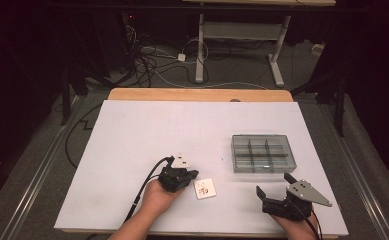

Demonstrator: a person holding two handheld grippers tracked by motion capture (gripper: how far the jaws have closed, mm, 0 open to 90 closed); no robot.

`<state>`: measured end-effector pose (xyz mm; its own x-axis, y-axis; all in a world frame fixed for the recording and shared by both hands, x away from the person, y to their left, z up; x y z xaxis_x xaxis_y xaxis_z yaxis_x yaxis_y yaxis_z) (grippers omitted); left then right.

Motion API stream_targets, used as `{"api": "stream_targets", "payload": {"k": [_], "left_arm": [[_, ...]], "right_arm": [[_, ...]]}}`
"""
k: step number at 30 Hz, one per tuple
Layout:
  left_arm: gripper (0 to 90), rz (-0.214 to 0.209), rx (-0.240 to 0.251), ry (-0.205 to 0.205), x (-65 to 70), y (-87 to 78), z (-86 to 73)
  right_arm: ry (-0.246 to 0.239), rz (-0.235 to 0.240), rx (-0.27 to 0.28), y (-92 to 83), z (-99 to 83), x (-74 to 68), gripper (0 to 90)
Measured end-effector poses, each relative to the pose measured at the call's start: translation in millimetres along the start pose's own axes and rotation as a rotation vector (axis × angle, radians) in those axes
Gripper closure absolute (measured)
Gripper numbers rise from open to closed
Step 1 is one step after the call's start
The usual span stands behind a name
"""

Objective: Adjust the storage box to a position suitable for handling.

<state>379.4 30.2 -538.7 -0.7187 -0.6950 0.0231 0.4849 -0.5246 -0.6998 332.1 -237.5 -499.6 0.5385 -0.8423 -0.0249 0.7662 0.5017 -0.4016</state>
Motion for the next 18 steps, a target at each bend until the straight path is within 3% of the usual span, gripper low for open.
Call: {"api": "stream_targets", "payload": {"k": [4,18], "left_arm": [[87.8,-0.008,-0.017,0.026,5.0,-0.7,-2.8],[87.7,-0.020,-0.003,0.012,5.9,-5.9,-6.6]], "right_arm": [[-0.003,0.001,0.000,-0.6,0.0,-0.4,0.0],[0.001,0.000,-0.004,-0.9,-1.7,-0.7,0.0]]}}
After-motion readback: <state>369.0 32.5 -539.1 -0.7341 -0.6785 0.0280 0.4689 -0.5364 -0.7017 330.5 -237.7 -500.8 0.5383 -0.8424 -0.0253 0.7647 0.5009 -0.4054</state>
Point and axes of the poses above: each handheld gripper's, and its own axes: y roughly forward along the jaws, z roughly out of its top, x roughly to its right, the point moved 8 cm from there along y, roughly forward along the jaws, and after that the axes turned 9 degrees about z, right-handed, at the moved point
